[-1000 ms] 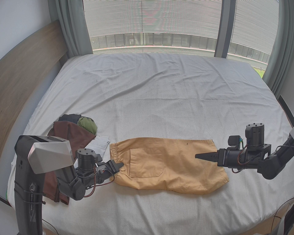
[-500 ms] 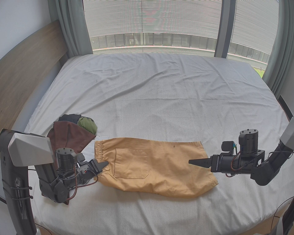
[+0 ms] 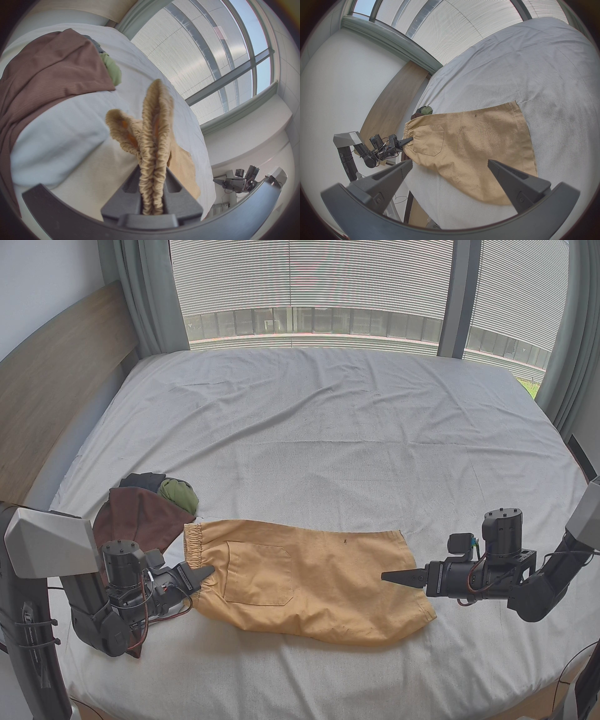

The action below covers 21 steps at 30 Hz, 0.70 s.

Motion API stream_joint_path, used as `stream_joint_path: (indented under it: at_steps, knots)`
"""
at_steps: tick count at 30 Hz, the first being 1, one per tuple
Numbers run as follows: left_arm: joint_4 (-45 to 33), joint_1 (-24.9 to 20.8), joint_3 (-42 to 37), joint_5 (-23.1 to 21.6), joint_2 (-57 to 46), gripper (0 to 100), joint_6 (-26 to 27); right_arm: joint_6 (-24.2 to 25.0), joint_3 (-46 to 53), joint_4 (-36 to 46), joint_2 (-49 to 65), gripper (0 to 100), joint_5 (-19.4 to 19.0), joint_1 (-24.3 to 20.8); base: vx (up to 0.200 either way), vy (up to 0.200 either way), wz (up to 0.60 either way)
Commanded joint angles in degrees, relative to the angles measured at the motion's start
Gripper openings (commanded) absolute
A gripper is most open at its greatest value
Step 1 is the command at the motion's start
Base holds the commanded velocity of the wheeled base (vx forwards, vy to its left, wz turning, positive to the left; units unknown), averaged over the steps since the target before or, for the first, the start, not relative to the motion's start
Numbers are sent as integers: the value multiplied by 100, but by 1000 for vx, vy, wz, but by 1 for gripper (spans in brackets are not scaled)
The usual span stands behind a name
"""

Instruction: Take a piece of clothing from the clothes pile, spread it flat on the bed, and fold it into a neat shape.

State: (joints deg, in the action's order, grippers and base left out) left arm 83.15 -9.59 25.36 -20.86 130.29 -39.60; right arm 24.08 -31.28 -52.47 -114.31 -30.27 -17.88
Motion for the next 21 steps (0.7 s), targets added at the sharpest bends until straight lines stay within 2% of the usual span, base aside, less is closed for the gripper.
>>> stream_joint_path:
  at_steps: [1, 9, 15, 21]
  knots:
    - [-45, -359, 154, 3, -197, 0, -13, 1, -1, -9, -3, 100, 3, -5, 0, 0, 0]
    - [-344, -965, 576, 82, -417, 0, -13, 1, 61, -290, -3, 100, 12, 13, 0, 0, 0]
    - [-783, -1545, 1208, 310, -470, 0, -22, 1, 52, -343, 5, 100, 39, 48, 0, 0, 0]
    - [-1302, -1941, 1762, 390, -470, 0, -31, 1, 17, -343, 5, 100, 39, 66, 0, 0, 0]
